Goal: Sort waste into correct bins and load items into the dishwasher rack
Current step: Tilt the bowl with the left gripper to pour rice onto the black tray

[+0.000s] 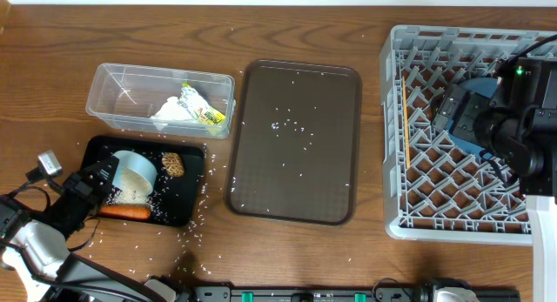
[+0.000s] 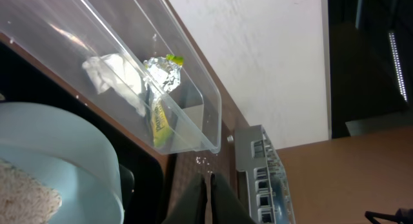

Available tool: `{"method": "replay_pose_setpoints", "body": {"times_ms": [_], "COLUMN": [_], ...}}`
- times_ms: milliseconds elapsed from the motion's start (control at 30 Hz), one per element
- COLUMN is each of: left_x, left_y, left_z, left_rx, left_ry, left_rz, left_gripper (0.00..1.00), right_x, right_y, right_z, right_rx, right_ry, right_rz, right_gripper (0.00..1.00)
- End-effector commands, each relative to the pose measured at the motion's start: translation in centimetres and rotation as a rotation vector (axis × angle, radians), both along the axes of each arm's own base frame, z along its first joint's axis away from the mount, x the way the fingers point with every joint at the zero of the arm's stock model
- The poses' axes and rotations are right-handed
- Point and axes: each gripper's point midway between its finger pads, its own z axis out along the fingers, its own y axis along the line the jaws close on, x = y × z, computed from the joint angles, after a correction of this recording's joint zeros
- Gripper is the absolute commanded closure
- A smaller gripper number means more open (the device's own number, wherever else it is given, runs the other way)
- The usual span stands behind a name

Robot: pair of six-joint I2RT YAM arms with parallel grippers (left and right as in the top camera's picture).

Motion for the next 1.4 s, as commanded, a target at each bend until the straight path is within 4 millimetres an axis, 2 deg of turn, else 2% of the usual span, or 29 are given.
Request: {"method": "replay_pose_setpoints", "body": {"times_ms": [0,100,233,367,567,633,700,767,833,867,967,1067,1200,1367], "left_x": [-0.1,-0.1,-0.1,-0.7,-2.4,-3.3,-3.3,-3.3,-3.8,-4.1,-4.2,-4.0,-3.8,-1.4], "left_y": [-0.2,-0.2,0.0,0.1,1.3,1.8,1.0,0.0,-0.4,-0.2,0.8,0.0,-1.1,-0.9], "left_z": [0.8,0.7,0.4,0.0,2.9,3.2,3.3,2.4,1.1,0.5,-0.2,-0.7,-2.7,-5.0], "left_rx": [0.012,-0.01,-0.066,-0.004,0.223,0.289,0.319,0.335,0.354,0.377,0.405,0.369,0.365,0.387], "left_ry": [-0.048,-0.032,0.031,0.137,0.363,0.447,0.465,0.516,0.6,0.642,0.694,0.709,0.756,0.745], "left_rz": [-0.009,-0.004,0.021,0.062,0.22,0.297,0.293,0.254,0.244,0.254,0.296,0.257,0.173,0.124], "left_gripper": [0.94,0.94,0.89,0.84,0.83,0.76,0.66,0.55,0.55,0.55,0.43,0.43,0.43,0.43], "right_x": [0.1,0.1,0.3,0.8,1.4,1.6,1.9,2.3,2.6,2.7,2.8,2.8,2.8,2.5], "right_y": [-0.6,-0.6,0.0,1.4,4.9,5.9,6.5,6.8,6.8,6.8,6.8,6.8,6.9,6.9], "right_z": [0.4,0.5,0.6,1.1,2.2,2.3,2.2,2.0,1.6,1.3,0.3,-0.6,-1.1,-1.3], "right_rx": [-0.006,-0.006,0.017,0.04,0.057,0.055,0.056,0.057,0.057,0.059,0.061,0.063,0.068,0.068], "right_ry": [-0.011,-0.015,-0.024,-0.057,-0.117,-0.127,-0.132,-0.127,-0.114,-0.103,-0.062,-0.029,-0.007,0.007], "right_rz": [-0.031,-0.031,-0.007,0.091,0.257,0.286,0.305,0.312,0.311,0.312,0.31,0.309,0.311,0.311], "right_gripper": [0.01,0.01,0.01,0.01,0.01,0.01,0.01,0.01,0.01,0.01,0.01,0.01,0.01,0.01]}}
